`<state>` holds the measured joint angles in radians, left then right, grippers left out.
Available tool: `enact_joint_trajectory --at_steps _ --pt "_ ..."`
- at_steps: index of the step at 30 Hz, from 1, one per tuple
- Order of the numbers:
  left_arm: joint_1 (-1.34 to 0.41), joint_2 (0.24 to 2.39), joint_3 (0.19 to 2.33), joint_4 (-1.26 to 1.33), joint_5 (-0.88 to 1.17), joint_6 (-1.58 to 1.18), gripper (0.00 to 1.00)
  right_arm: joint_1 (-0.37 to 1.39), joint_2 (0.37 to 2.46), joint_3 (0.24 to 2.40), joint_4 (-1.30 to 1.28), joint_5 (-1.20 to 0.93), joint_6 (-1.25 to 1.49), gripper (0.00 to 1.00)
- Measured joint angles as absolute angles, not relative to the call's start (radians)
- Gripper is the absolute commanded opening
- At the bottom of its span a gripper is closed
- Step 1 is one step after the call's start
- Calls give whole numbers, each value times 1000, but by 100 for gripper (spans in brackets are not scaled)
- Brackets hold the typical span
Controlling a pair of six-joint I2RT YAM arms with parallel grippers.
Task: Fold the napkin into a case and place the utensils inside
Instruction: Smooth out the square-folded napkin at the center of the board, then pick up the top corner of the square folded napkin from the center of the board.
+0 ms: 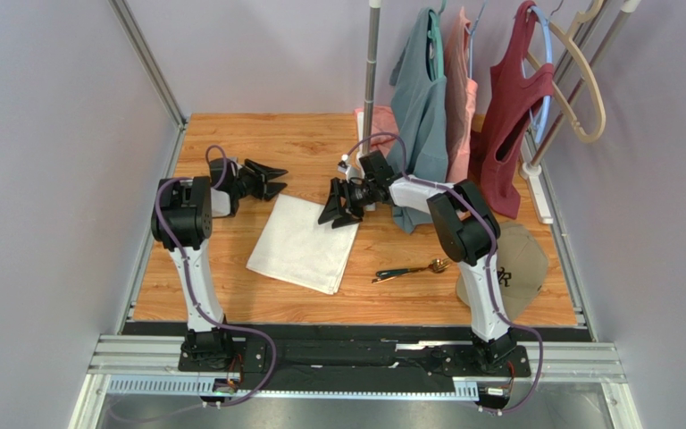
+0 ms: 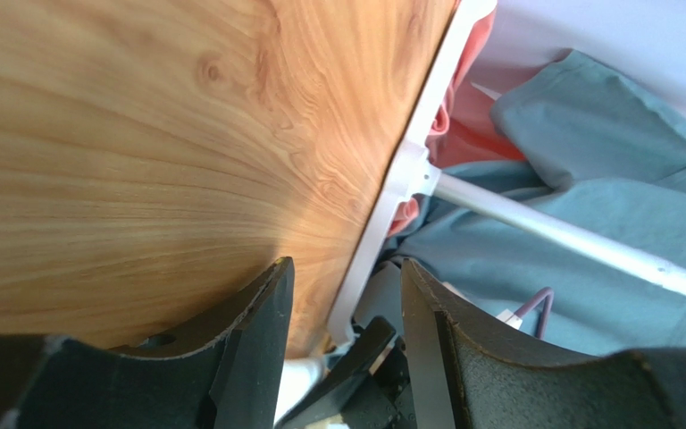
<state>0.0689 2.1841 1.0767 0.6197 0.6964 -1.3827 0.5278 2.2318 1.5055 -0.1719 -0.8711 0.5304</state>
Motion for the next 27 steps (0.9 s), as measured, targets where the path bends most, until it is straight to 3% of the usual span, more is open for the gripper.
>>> enact_joint_trajectory --at_steps 4,7,12,17,20,27 --pt "88 2138 1111 493 742 -1335 59 539 2234 1593 -250 -836 507 74" --pt "91 1989 1107 295 744 -1207 61 551 2235 1684 -321 -800 490 75" --pt "25 1523 1069 -64 628 -886 59 564 2210 1837 -479 -651 483 79" --pt "-204 1159 964 -279 473 -658 54 546 2048 1738 -601 -465 524 79" --pt "-351 1106 902 -412 373 -599 52 523 1914 1601 -633 -381 533 78" --pt "-692 1257 910 -570 173 -543 38 489 1708 1338 -675 -305 531 77"
